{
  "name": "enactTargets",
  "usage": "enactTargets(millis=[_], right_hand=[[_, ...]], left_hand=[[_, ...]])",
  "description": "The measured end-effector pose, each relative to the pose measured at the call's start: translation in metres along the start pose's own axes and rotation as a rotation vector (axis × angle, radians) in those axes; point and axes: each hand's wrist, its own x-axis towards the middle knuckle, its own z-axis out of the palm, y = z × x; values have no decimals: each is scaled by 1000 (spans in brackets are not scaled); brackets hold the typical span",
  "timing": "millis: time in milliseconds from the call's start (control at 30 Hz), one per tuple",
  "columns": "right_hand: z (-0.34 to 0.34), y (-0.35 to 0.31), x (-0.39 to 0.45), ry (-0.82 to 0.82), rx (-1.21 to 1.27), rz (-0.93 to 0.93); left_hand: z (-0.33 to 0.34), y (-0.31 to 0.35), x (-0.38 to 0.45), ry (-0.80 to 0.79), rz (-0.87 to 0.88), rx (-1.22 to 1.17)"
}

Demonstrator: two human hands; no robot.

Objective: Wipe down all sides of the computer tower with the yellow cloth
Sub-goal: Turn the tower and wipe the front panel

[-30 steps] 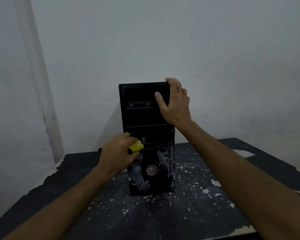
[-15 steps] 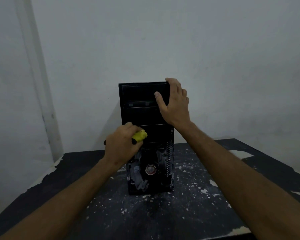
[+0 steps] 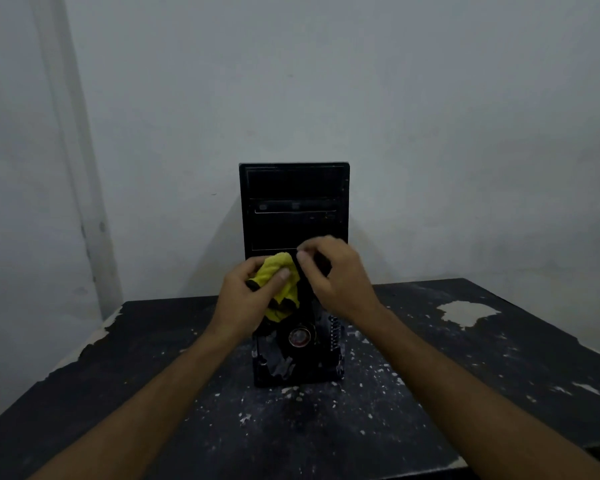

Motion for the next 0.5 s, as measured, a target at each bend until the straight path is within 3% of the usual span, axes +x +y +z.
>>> enactTargets(millis=[100, 167, 367, 500], right_hand=[[0, -10, -21, -230, 239, 92], [-2, -11, -26, -295, 320, 135], [-9, 1, -34, -393, 333, 212], [-11, 7, -46, -285, 276, 153]], left_hand=[[2, 7, -2, -73, -143, -224], [2, 10, -2, -145, -212, -356], [-6, 8, -9, -360, -126, -226], [-2, 0, -15, -383, 16, 27]])
